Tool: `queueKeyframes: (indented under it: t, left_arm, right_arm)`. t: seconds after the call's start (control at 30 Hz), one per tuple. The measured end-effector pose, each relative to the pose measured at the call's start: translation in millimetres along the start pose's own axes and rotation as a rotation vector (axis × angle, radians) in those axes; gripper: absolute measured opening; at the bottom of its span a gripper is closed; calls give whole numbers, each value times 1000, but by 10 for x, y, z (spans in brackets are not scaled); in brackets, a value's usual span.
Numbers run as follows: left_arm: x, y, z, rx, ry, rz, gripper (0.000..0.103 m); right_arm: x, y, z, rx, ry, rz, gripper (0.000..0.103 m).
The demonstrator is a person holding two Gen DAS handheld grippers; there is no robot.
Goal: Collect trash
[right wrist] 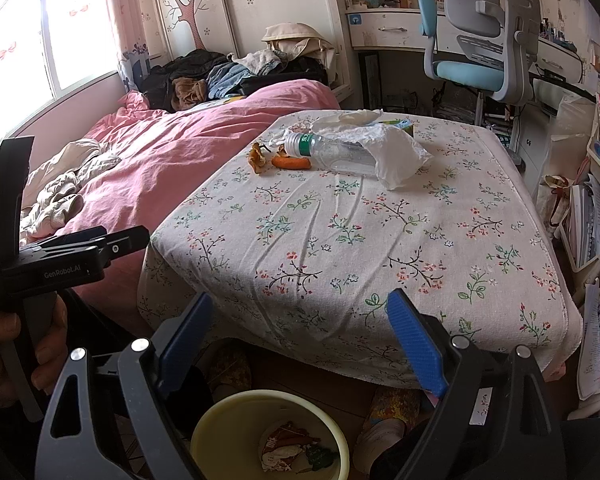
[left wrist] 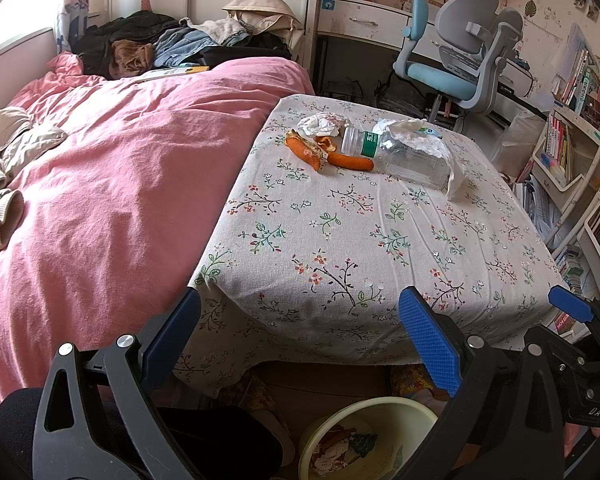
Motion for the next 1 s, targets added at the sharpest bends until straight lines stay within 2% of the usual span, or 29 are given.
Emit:
queueKeyframes:
  t: [1.0]
  left_arm:
    - [-10,12,-5,3,1,1,96]
  right_arm:
    - [8,5,-9,0,1,0,85]
Point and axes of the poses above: each gripper's, at about its wrist camera, not at the fingertips, and z roughly against the way its jaws point, y to its left, x to its top, the point moved 8 cm from there along -z, roughly the way its jaws point, and after that the axes turned 1 degree about -y, right-handed, at the moved point
